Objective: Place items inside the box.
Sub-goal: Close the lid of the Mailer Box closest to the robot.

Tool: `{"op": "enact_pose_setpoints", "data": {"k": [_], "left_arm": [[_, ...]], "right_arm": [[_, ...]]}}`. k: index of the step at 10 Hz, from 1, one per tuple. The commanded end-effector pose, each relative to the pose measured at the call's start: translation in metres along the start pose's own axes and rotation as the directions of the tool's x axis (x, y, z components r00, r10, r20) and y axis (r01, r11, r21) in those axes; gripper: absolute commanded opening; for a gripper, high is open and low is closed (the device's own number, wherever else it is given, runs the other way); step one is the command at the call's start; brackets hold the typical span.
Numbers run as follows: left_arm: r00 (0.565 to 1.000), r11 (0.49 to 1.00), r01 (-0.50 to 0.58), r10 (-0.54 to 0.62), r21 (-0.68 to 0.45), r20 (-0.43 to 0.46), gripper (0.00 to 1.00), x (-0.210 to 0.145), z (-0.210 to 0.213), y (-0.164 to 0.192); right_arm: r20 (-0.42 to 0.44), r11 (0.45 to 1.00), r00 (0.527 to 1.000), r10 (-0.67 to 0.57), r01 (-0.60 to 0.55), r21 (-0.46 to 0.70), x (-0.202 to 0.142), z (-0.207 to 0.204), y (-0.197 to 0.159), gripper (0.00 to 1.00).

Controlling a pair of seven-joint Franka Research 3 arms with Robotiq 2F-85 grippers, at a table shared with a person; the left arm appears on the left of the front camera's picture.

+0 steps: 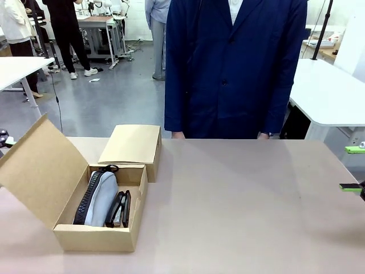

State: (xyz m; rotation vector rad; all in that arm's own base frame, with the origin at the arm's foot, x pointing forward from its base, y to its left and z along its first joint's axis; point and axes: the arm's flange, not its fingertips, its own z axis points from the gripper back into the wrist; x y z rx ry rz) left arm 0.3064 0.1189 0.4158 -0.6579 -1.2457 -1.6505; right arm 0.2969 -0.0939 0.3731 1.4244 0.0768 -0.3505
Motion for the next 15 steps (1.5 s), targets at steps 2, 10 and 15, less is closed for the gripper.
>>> {"op": "enact_pose_setpoints", "data": {"k": [2,10,15], "left_arm": [[0.997,0.995,-0.065,0.063,0.071,0.034,1.00,0.033,-0.101,-0.064],[0.973,0.972,-0.228,0.224,-0.061,-0.061,1.00,0.028,-0.224,-0.092],[0.966,0.976,-0.193,0.171,-0.105,-0.192,1.00,0.003,-0.257,-0.127]], "right_arm": [[0.014,1.000,1.000,-0.013,0.013,0.000,0.000,0.000,0.004,1.00],[0.014,1.000,1.000,-0.013,0.013,0.000,0.000,0.000,0.004,1.00],[0.014,1.000,1.000,-0.013,0.013,0.000,0.000,0.000,0.004,1.00]]}}
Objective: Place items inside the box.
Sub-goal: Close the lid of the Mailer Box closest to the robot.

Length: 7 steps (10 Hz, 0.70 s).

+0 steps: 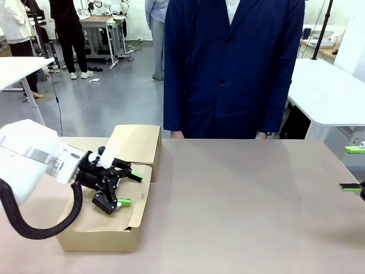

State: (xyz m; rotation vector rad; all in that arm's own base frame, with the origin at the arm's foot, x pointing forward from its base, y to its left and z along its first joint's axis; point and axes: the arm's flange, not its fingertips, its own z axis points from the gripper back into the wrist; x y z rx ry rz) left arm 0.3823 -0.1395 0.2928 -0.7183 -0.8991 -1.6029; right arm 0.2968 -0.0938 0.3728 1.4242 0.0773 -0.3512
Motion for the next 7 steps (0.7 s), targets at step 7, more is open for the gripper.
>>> {"op": "enact_pose_setpoints", "data": {"k": [7], "left_arm": [[0.969,0.989,-0.135,0.120,0.057,0.215,1.00,0.068,0.119,-0.156]], "right_arm": [[0.014,1.000,1.000,-0.012,0.012,0.000,0.000,0.000,0.004,1.00]]}}
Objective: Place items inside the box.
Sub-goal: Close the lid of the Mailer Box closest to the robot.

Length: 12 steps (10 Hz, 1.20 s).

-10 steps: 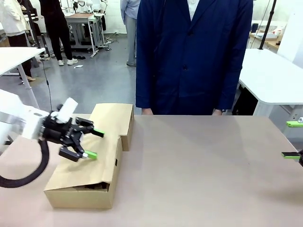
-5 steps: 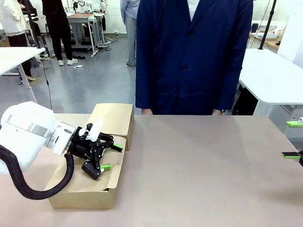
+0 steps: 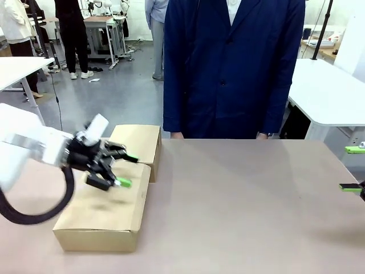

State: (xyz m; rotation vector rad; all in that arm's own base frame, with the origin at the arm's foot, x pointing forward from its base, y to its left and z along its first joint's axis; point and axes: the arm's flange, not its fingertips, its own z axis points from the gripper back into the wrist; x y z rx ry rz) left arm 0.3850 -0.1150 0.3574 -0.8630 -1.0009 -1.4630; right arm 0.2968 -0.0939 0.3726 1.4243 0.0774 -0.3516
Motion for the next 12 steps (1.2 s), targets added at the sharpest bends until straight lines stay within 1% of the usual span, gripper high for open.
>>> {"op": "enact_pose_setpoints", "data": {"k": [1,3,4,5,6,7,8,9,10,11,12], "left_arm": [[0.992,0.998,-0.058,0.055,0.025,0.110,1.00,0.038,0.096,-0.167],[0.988,0.996,-0.086,0.083,0.016,0.129,1.00,0.046,0.144,-0.174],[0.979,0.990,-0.139,0.136,0.008,0.152,1.00,0.043,0.172,-0.177],[0.943,0.960,-0.276,0.262,0.045,0.204,1.00,0.041,0.196,-0.172],[0.833,0.859,-0.509,0.477,0.049,0.280,1.00,0.036,0.212,-0.173],[0.703,0.721,-0.692,0.661,0.035,0.265,1.00,0.027,0.212,-0.169],[0.586,0.599,-0.801,0.787,-0.009,0.191,1.00,0.017,0.206,-0.158],[0.476,0.485,-0.874,0.868,-0.028,0.141,1.00,0.006,0.200,-0.145],[0.381,0.394,-0.916,0.914,-0.081,0.140,1.00,-0.010,0.192,-0.132],[0.383,0.397,-0.914,0.913,-0.087,0.142,1.00,-0.020,0.189,-0.127],[0.532,0.538,-0.843,0.835,-0.007,0.139,1.00,-0.005,0.256,-0.119]], "right_arm": [[0.014,1.000,1.000,-0.011,0.011,0.000,0.000,0.000,0.004,1.00],[0.014,1.000,1.000,-0.011,0.011,0.000,0.000,0.000,0.004,1.00],[0.014,1.000,1.000,-0.011,0.011,0.000,0.000,0.000,0.004,1.00],[0.014,1.000,1.000,-0.011,0.011,0.000,0.000,0.000,0.004,1.00],[0.014,1.000,1.000,-0.011,0.011,0.000,0.000,0.000,0.004,1.00],[0.014,1.000,1.000,-0.011,0.011,0.000,0.000,0.000,0.004,1.00],[0.014,1.000,1.000,-0.011,0.011,0.000,0.000,0.000,0.004,1.00],[0.014,1.000,1.000,-0.011,0.011,0.000,0.000,0.000,0.004,1.00],[0.014,1.000,1.000,-0.011,0.011,0.000,0.000,0.000,0.004,1.00],[0.014,1.000,1.000,-0.011,0.011,0.000,0.000,0.000,0.004,1.00],[0.014,1.000,1.000,-0.011,0.011,0.000,0.000,0.000,0.004,1.00]]}}
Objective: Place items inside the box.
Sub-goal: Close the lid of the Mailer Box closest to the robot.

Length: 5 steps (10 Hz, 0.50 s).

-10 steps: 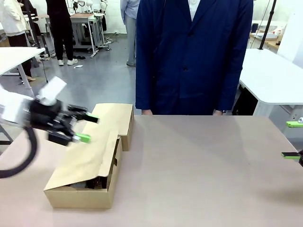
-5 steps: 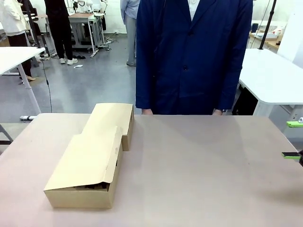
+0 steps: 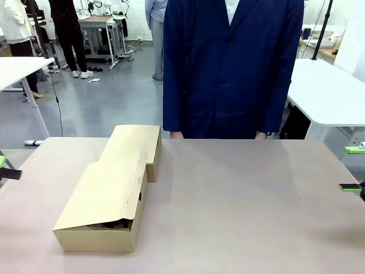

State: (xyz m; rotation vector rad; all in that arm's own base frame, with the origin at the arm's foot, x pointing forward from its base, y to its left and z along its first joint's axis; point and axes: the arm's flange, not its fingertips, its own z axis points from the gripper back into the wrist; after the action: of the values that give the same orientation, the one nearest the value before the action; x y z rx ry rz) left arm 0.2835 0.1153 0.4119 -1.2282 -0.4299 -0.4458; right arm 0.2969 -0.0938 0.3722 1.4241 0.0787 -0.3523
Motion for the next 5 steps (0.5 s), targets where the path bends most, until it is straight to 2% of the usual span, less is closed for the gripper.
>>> {"op": "enact_pose_setpoints", "data": {"k": [1,5], "left_arm": [[0.992,0.992,0.123,-0.124,0.034,0.030,1.00,-0.0054,0.0199,-0.0256],[0.992,0.992,0.123,-0.124,0.034,0.030,1.00,-0.0054,0.0199,-0.0256]], "right_arm": [[0.015,1.000,1.000,-0.010,0.010,0.000,0.0002,-0.0001,0.0045,1.00],[0.015,1.000,1.000,-0.010,0.010,0.000,0.0002,-0.0001,0.0045,1.00]]}}
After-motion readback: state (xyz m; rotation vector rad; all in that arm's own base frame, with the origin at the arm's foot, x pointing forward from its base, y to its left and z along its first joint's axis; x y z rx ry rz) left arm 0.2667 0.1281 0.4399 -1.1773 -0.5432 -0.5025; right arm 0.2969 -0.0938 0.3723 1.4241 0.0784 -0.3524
